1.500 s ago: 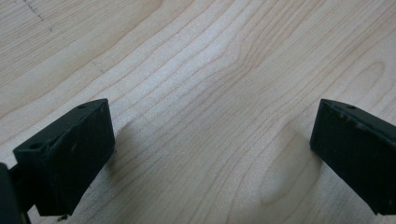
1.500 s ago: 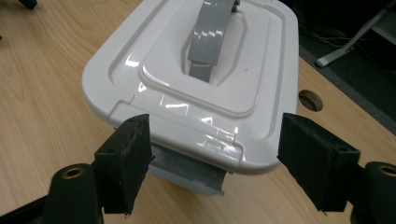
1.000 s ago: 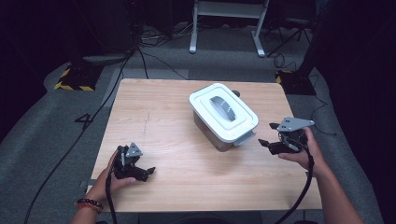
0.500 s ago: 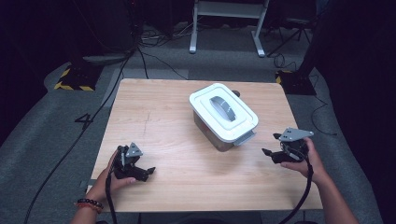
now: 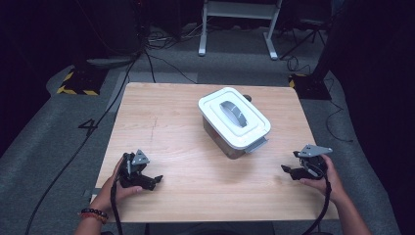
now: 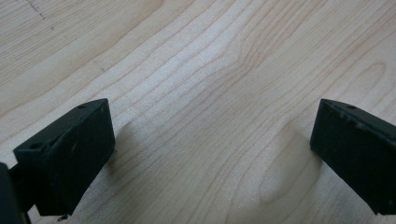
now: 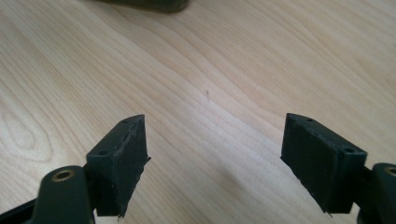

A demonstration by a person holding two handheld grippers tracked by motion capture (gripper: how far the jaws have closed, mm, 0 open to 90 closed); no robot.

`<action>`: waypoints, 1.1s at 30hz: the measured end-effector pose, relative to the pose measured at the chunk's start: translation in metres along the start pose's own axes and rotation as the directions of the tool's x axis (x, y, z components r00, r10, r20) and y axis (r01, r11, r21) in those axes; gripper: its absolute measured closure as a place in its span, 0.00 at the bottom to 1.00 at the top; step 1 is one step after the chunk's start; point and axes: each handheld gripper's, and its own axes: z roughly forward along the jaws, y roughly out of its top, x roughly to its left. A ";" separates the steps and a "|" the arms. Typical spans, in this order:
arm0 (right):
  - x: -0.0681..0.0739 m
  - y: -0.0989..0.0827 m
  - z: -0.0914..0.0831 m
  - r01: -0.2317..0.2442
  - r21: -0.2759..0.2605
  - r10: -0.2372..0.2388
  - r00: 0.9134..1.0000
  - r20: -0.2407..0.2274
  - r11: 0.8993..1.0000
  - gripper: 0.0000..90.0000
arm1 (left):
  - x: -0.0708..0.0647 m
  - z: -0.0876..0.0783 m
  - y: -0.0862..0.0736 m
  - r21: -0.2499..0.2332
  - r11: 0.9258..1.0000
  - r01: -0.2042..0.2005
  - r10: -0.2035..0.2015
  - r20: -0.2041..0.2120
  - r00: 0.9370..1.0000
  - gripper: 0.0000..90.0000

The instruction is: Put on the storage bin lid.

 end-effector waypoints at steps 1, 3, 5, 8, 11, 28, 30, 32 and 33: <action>-0.001 -0.003 0.000 -0.007 -0.003 0.007 1.000 -0.002 1.000 0.26 | 0.000 0.000 0.000 0.000 1.000 0.000 0.000 0.000 1.000 0.00; -0.002 -0.009 0.001 -0.028 -0.005 0.028 1.000 0.004 1.000 0.25 | 0.000 0.000 0.000 0.000 1.000 0.000 0.000 0.000 1.000 0.00; -0.003 -0.013 0.000 -0.049 -0.013 0.049 0.999 -0.005 0.999 0.25 | 0.000 0.000 0.000 -0.002 1.000 0.003 -0.003 0.001 1.000 0.00; -0.004 -0.022 -0.001 -0.082 -0.029 0.081 0.996 -0.023 0.996 0.25 | 0.000 0.000 0.000 -0.002 1.000 0.003 -0.003 0.002 1.000 0.00; -0.005 -0.029 -0.001 -0.117 -0.040 0.116 0.993 -0.025 0.992 0.24 | 0.000 0.000 0.000 -0.002 1.000 0.003 -0.003 0.002 1.000 0.00; -0.004 -0.044 0.006 -0.199 -0.060 0.200 0.980 0.012 0.978 0.20 | 0.000 0.000 0.000 -0.001 1.000 0.004 -0.004 -0.001 1.000 0.00; -0.003 -0.044 0.006 -0.204 -0.059 0.205 0.979 0.018 0.977 0.20 | 0.000 0.000 0.000 -0.001 1.000 0.004 -0.004 0.000 1.000 0.00; -0.002 -0.044 0.006 -0.212 -0.059 0.214 0.976 0.029 0.975 0.19 | 0.000 0.000 0.000 -0.002 1.000 0.005 -0.005 0.000 1.000 0.00; -0.002 -0.044 0.006 -0.214 -0.060 0.216 0.976 0.032 0.975 0.19 | 0.000 0.000 0.000 -0.001 1.000 0.004 -0.004 0.000 1.000 0.00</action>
